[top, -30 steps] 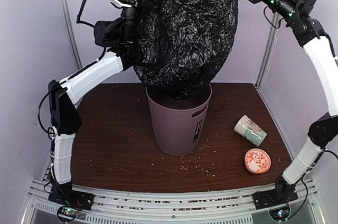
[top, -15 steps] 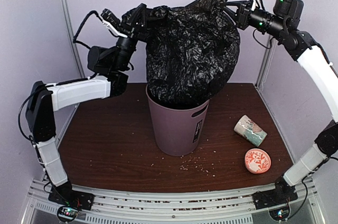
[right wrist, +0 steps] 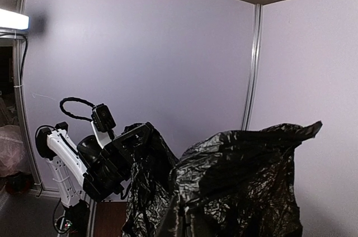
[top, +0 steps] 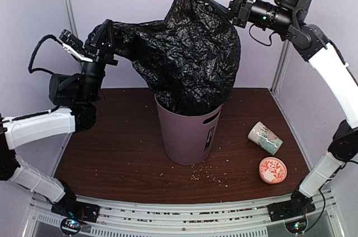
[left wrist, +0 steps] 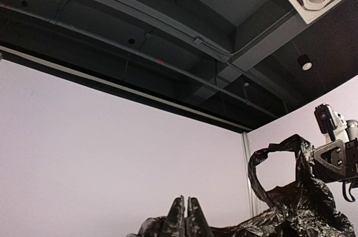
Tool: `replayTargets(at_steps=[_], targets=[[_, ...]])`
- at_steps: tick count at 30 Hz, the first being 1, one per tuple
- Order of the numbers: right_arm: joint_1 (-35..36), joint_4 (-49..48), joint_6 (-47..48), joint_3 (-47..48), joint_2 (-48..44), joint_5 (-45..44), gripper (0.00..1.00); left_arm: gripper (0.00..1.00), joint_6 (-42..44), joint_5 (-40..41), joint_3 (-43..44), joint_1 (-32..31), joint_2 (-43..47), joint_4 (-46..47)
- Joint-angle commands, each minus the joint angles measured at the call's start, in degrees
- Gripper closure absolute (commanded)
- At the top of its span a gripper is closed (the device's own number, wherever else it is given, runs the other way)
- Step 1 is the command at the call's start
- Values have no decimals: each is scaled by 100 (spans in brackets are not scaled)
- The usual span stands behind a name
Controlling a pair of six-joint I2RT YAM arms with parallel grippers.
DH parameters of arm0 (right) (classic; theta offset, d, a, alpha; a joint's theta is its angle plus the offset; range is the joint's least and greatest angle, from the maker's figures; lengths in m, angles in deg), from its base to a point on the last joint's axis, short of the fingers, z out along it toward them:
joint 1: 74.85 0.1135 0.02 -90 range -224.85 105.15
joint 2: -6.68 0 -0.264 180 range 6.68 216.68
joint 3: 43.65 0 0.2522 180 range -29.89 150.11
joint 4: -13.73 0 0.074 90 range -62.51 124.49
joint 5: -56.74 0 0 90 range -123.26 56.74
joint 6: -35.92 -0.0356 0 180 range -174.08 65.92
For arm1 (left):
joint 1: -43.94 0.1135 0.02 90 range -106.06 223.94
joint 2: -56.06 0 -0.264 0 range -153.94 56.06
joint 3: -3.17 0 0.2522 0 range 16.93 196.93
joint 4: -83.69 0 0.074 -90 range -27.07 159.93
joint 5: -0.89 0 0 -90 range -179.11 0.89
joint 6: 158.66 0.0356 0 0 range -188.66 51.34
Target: Put the trash bags into the trash bin
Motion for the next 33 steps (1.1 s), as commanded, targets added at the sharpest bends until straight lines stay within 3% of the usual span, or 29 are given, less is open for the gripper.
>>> replayTargets(at_steps=[1,4,6,8,11,14,18,23,25,27,30,33], targets=[[19,334,-123,138,264,223,82,100,613,870,-390,37,407,-617],[-173,740,231,-204,-52,413,48,100,801,1462,-464,40,549,-974],[-371,906,510,-671,-492,511,33,100,848,1719,-497,44,613,-1178],[-567,1226,853,-927,-880,524,23,100,893,1827,-526,39,640,-1353],[-904,1826,1209,-1197,-1402,465,17,100,914,1896,-529,36,678,-1668],[-1234,2121,1343,-1605,-1789,434,17,100,860,1880,-598,36,694,-1752],[-2185,1846,958,-2296,-2067,1100,18,100,685,1595,-666,41,766,-1776],[-3546,-56,-769,-3243,-1983,1896,32,100,385,698,-557,43,799,-2011],[-3778,-700,-1258,-3475,-1839,1413,48,100,229,384,-492,41,749,-2043],[-3793,-732,-1244,-3438,-1623,661,60,100,77,85,-435,42,722,-2087],[-3749,-684,-1184,-3095,-1092,266,65,100,-131,-201,-411,44,725,-2109],[-3388,29,-844,-2410,-423,17,66,100,-206,-286,-403,44,755,-2148]])
